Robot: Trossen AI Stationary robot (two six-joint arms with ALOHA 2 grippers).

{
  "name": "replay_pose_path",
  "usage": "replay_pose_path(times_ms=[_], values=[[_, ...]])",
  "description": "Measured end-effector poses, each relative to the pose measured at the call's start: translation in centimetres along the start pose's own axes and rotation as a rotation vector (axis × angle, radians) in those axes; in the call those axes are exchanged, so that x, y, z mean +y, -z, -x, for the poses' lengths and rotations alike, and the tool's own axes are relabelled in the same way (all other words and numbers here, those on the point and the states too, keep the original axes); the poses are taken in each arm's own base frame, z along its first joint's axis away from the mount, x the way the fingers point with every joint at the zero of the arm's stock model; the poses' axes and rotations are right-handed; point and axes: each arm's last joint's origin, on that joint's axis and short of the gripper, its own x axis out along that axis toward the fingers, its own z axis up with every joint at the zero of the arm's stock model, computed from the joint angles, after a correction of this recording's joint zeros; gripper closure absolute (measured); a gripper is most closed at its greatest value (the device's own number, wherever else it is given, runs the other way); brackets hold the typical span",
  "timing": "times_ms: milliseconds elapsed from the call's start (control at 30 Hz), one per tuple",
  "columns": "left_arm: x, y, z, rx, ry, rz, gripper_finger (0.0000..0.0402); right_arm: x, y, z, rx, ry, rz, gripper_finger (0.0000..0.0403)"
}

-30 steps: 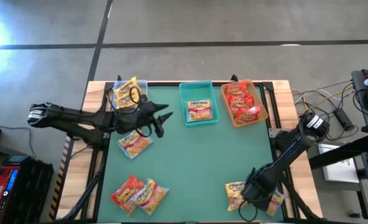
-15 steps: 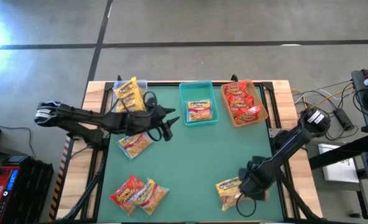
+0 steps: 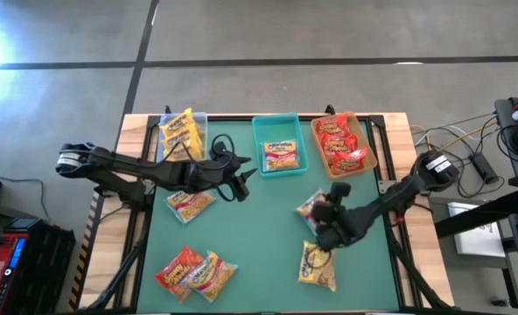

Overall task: Sort Maruchan noodles
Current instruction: Put the blue noodle pack into the green bin

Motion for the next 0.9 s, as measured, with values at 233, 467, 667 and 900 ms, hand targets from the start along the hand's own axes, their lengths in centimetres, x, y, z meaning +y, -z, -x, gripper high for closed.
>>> replay_pose_path(times_ms=[233,467,667,900], values=[[-0.7,1.1,-1.2,0.042,0.025,0.020,0.0242,-2.3,-2.6,0.4,0.113,-0.168,-0.233,0.0287],[-2.0,2.1,-2.8,0.055,0.138,0.046,0.0242,-3.1,-2.2,1.3,0.173,-0.283,-0.357,0.0289],[-3.0,2.7,-3.9,0.041,0.231,0.066,0.0242,-2.6,-1.4,0.8,0.174,-0.287,-0.423,0.0298],[-3.8,3.7,-4.9,0.069,0.312,0.083,0.0242,-1.0,-0.3,0.3,0.215,-0.407,-0.472,0.0294]])
